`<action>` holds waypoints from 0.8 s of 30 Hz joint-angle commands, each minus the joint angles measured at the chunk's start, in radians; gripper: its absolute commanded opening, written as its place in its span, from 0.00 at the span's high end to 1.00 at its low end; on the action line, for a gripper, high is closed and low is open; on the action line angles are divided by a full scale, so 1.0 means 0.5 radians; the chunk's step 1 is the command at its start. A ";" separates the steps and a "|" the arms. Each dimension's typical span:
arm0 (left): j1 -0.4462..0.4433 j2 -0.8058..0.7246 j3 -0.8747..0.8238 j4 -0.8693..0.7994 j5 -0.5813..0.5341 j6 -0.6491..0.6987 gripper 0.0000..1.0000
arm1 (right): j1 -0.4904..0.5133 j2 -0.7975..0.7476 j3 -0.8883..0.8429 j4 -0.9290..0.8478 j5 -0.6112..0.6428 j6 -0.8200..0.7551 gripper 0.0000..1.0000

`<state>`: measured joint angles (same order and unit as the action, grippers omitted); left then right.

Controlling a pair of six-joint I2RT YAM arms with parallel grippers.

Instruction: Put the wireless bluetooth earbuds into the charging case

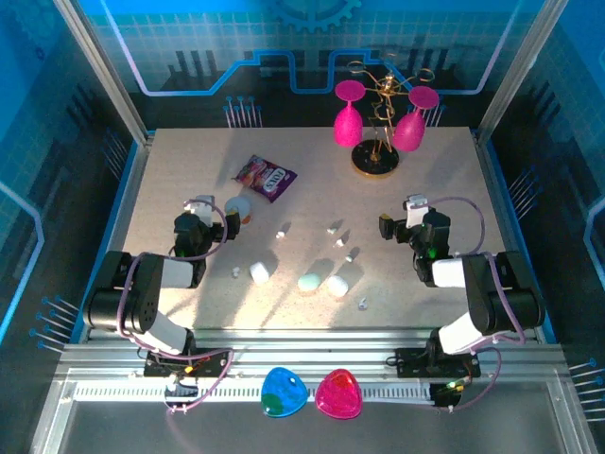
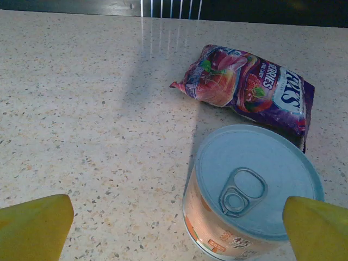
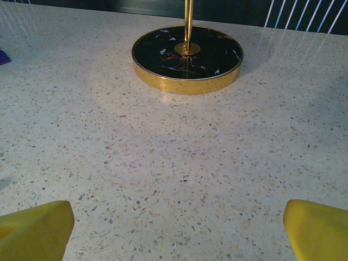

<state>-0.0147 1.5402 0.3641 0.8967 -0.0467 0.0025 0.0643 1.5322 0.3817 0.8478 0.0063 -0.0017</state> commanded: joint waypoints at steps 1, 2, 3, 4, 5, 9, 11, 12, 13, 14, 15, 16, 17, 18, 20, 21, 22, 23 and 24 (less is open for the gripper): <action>0.023 0.027 0.038 0.060 0.040 0.023 0.01 | -0.033 0.019 0.037 0.080 -0.025 -0.028 0.00; 0.023 0.026 0.038 0.060 0.040 0.023 0.01 | -0.033 0.019 0.037 0.081 -0.025 -0.028 0.00; 0.023 0.025 0.037 0.060 0.039 0.023 0.01 | -0.033 0.019 0.035 0.079 -0.025 -0.027 0.00; 0.023 0.025 0.039 0.058 0.039 0.023 0.01 | -0.032 0.018 0.036 0.081 -0.024 -0.027 0.00; 0.023 0.025 0.037 0.059 0.038 0.023 0.01 | -0.033 0.019 0.036 0.083 -0.023 -0.028 0.00; 0.023 0.026 0.039 0.060 0.039 0.023 0.01 | -0.029 0.019 0.036 0.086 -0.018 -0.031 0.00; 0.023 0.026 0.036 0.059 0.039 0.023 0.00 | -0.028 0.019 0.036 0.087 -0.013 -0.036 0.00; 0.023 0.027 0.037 0.059 0.039 0.022 0.01 | -0.028 0.019 0.034 0.087 -0.016 -0.033 0.00; 0.023 0.027 0.036 0.060 0.039 0.024 0.01 | -0.029 0.019 0.036 0.087 -0.016 -0.035 0.00; 0.023 0.025 0.038 0.059 0.041 0.023 0.00 | -0.030 0.019 0.036 0.086 -0.017 -0.031 0.00; 0.023 0.027 0.037 0.060 0.038 0.025 0.01 | -0.029 0.018 0.036 0.086 -0.020 -0.031 0.00; 0.023 0.027 0.038 0.059 0.038 0.023 0.01 | -0.030 0.019 0.037 0.086 -0.020 -0.031 0.00; 0.023 0.028 0.038 0.059 0.038 0.023 0.01 | -0.028 0.019 0.037 0.085 -0.023 -0.032 0.00; 0.023 0.027 0.039 0.057 0.040 0.023 0.01 | -0.030 0.019 0.037 0.085 -0.021 -0.033 0.00; 0.024 0.026 0.037 0.058 0.039 0.020 0.01 | -0.028 0.020 0.036 0.084 -0.024 -0.031 0.00; 0.023 0.025 0.036 0.060 0.039 0.020 0.01 | -0.027 0.019 0.037 0.084 -0.022 -0.031 0.00; 0.023 0.026 0.036 0.059 0.038 0.020 0.01 | -0.030 0.019 0.035 0.086 -0.022 -0.032 0.00; 0.023 0.027 0.039 0.056 0.031 0.020 0.01 | -0.029 0.019 0.037 0.084 -0.022 -0.030 0.00; 0.023 0.027 0.043 0.047 0.011 0.014 0.01 | -0.031 0.019 0.037 0.082 -0.022 -0.031 0.00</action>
<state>-0.0147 1.5402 0.3641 0.8967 -0.0471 0.0025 0.0643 1.5322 0.3817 0.8478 0.0063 -0.0017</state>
